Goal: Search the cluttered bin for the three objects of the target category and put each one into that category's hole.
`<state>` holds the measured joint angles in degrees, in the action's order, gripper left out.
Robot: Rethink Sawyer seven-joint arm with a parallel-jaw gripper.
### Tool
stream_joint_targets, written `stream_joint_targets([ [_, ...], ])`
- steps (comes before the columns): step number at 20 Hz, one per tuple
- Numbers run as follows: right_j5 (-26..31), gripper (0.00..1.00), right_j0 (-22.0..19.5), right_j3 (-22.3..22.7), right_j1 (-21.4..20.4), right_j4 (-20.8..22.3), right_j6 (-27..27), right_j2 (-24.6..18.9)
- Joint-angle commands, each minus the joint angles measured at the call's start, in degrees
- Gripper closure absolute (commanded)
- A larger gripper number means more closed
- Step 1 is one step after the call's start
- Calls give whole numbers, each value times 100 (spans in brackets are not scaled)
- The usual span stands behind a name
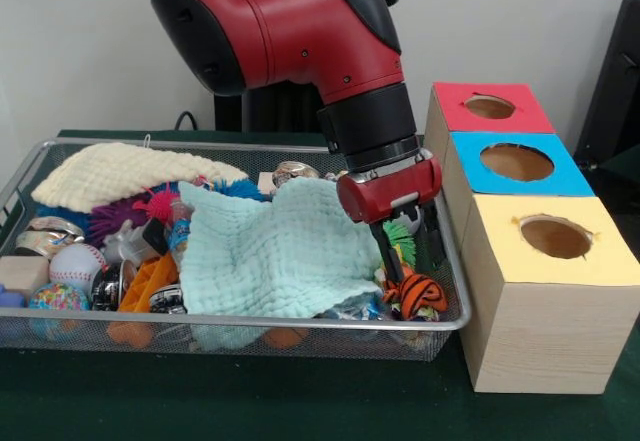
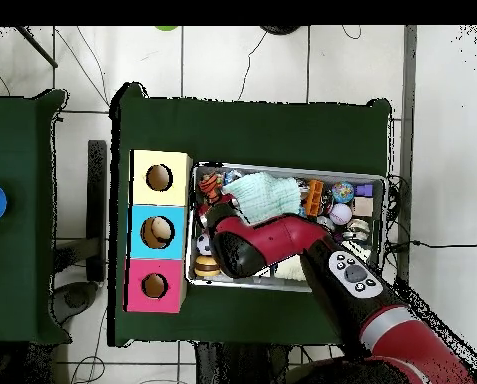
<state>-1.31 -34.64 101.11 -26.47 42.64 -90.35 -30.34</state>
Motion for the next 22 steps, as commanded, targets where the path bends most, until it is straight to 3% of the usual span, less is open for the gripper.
stream_joint_targets([
  [1, 154, 0, -215, -114, 399, 488, -109, -153],
  [12, -150, 0, -311, -143, 662, 550, -312, -131],
  [22, -639, 0, -79, -66, 614, 365, -694, 247],
])
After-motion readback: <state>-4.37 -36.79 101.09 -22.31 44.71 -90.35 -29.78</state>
